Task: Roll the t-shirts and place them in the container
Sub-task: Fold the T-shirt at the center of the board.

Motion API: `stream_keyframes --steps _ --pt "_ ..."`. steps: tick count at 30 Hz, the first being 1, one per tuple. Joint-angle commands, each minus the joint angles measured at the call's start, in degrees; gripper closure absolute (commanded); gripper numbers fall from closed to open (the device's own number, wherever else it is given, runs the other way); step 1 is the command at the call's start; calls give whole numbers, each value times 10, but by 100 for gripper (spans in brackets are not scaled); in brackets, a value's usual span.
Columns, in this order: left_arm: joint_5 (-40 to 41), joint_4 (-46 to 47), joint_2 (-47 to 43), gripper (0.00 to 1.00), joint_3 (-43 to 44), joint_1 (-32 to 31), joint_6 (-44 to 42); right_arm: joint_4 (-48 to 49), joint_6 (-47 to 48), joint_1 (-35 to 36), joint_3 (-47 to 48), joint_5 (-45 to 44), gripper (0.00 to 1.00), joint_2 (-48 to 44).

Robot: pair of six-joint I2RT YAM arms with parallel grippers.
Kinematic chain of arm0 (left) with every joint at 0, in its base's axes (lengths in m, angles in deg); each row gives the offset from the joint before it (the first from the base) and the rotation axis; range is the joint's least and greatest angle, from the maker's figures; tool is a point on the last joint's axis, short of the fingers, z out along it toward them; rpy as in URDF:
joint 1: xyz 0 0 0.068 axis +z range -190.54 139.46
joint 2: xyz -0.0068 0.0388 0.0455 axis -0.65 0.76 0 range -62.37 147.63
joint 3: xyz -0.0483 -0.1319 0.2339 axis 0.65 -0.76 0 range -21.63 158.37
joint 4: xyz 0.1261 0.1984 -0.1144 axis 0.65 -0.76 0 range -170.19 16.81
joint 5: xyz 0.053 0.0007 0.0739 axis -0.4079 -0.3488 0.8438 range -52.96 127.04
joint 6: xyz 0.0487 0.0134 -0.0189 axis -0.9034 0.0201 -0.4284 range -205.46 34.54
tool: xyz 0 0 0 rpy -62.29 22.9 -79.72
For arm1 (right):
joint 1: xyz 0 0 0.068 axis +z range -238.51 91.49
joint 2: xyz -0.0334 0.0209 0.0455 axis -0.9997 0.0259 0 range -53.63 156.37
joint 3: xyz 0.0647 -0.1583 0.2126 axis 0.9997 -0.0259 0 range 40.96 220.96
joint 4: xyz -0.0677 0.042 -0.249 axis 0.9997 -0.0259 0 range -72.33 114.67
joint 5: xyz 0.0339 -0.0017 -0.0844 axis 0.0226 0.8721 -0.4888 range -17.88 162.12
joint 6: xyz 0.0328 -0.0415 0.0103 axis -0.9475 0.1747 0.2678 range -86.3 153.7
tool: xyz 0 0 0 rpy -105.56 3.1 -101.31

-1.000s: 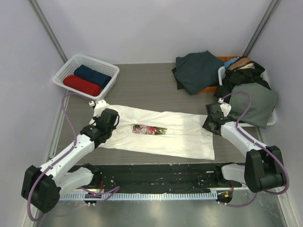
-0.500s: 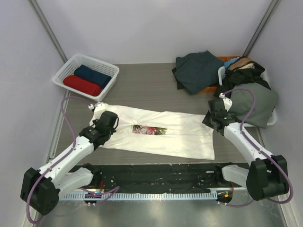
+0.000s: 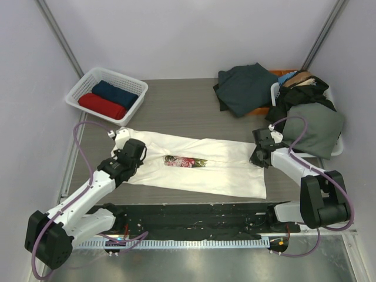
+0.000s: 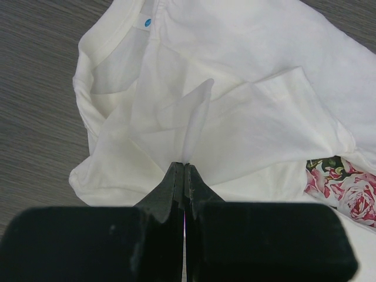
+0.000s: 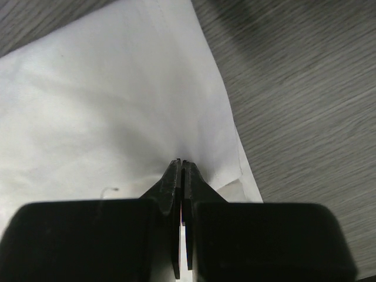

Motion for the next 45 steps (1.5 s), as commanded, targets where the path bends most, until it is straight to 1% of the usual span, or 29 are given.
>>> stream_keyframes --steps 1,6,8,12,13,17,21,26,32,36,39,40,42,45 --pt "32 -7 -15 100 -3 0 17 -37 -42 3 -1 -7 99 -20" --pt "34 -13 -12 100 -7 0 29 -51 -44 2 -8 -8 99 -71" --pt "34 -17 -12 100 -8 0 42 -52 -36 1 -1 -14 99 -77" --pt "28 -32 -13 100 -6 0 57 -53 -12 2 44 12 99 -66" --pt "24 -34 -14 100 -6 0 59 -44 -6 3 55 47 99 -67" --pt "6 -34 -14 100 -10 0 63 13 3 4 57 114 99 -59" --pt "-6 -38 -13 100 -18 -1 78 30 2 7 58 129 99 -15" --pt "-9 -45 -30 100 -25 0 96 64 -3 6 26 145 99 27" --pt "4 -71 -51 100 -19 0 105 63 -3 7 -1 146 99 26" --pt "15 -81 -66 100 -18 -1 112 38 9 8 23 141 99 -4" --pt "12 -83 -67 100 -19 0 113 35 16 13 55 155 99 -8" --pt "9 -83 -66 100 -19 0 114 36 15 18 63 174 99 -4" --pt "6 -81 -63 100 -21 0 117 46 9 33 82 187 99 1" --pt "-3 -75 -57 100 -25 0 119 79 -5 75 106 210 99 28"
